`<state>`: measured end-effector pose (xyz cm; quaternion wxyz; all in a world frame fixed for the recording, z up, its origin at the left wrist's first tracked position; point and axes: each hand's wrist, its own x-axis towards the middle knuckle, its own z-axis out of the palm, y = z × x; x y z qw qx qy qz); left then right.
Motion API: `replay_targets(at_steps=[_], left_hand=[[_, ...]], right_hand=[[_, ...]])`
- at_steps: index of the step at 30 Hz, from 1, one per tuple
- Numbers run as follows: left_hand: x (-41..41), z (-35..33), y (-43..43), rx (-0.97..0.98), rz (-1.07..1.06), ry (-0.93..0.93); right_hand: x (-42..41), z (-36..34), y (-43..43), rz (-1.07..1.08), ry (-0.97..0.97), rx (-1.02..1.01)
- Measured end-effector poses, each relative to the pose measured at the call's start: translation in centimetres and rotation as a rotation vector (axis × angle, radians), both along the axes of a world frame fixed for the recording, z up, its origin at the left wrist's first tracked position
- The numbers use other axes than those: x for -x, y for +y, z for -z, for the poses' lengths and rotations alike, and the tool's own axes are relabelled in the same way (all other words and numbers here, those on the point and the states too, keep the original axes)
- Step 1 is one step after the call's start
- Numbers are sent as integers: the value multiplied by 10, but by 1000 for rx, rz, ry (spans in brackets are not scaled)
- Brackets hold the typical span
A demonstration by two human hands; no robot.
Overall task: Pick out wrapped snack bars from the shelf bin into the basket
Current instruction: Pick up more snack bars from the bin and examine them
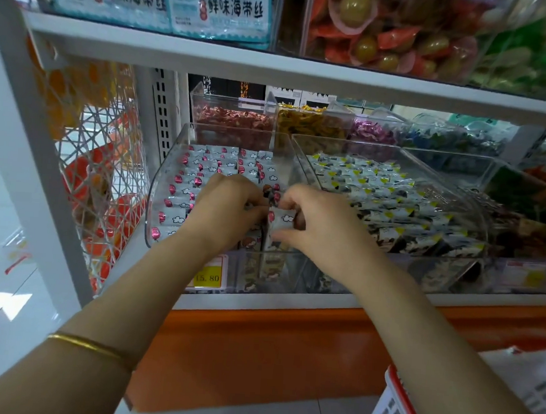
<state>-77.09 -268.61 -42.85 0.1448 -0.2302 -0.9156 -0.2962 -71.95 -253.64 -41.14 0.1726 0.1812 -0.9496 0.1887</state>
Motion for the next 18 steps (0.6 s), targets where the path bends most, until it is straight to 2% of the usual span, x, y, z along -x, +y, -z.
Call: replay_targets(at_steps=[4, 7, 9, 13, 16, 18], left_hand=[[-4, -2, -6, -96, -27, 19], [-7, -4, -11, -113, -47, -1], [-9, -5, -12, -111, -43, -8], [-14, -6, -16, -130, -37, -6], [-17, -5, -19, -141, -33, 2], [-19, -5, -20, -164, -21, 5]], right_hand=[[3, 6, -2, -29, -141, -170], [8, -1, -4, 10, -240, -220], [12, -8, -5, 84, -195, -253], [17, -10, -6, 184, 89, -288], [24, -4, -9, 170, 107, -388], [27, -3, -10, 157, 102, -382]])
